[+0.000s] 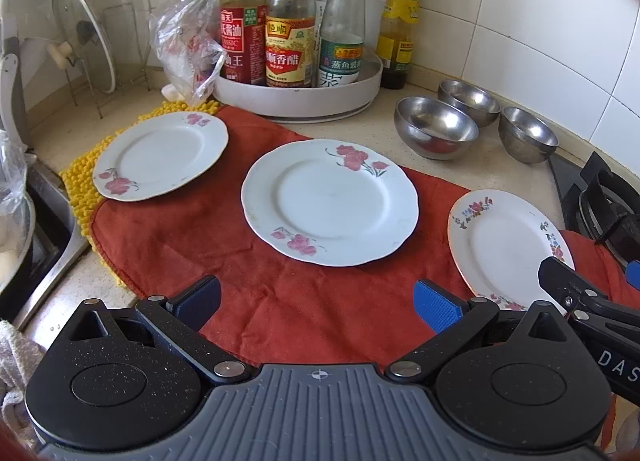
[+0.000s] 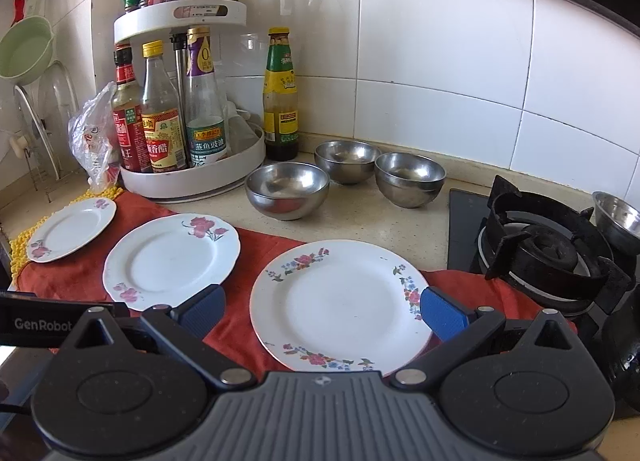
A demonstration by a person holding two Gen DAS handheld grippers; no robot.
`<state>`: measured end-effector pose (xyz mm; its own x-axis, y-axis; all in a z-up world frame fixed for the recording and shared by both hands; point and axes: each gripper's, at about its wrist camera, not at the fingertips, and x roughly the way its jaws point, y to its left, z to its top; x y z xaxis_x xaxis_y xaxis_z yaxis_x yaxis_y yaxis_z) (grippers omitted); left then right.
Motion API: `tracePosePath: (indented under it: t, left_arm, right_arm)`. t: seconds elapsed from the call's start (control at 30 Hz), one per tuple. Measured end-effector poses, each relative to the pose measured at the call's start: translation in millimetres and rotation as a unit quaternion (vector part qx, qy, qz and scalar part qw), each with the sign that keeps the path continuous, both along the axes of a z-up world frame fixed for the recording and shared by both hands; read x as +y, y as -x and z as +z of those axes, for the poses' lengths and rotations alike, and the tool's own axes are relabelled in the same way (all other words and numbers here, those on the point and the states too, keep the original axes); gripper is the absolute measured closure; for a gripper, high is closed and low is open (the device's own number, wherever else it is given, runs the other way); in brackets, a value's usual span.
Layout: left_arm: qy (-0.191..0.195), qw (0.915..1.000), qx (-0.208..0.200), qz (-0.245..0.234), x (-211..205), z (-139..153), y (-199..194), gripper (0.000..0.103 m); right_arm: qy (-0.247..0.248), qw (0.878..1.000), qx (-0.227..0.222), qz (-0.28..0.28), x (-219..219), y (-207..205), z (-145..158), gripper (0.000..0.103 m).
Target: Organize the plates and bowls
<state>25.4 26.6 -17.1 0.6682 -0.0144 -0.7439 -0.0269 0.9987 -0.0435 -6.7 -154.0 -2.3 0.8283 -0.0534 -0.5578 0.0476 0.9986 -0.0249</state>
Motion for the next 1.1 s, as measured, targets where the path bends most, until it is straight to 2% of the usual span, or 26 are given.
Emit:
tracePosePath:
  t: [0.83, 1.1]
  left_arm:
    - [-0.013, 0.9998, 0.005, -0.016, -21.1, -2.7, -1.2, 0.000]
    - [-0.013, 0.9987, 0.022, -0.044, -40.2, -16.7, -17.4, 0.000]
  right_arm:
    - [-0.005, 1.000, -0.001, -0.010, -15.1, -0.3, 0.6, 0.000]
    - [-0.002, 0.999, 0.029, -0.046, -50.6, -20.5, -13.5, 0.000]
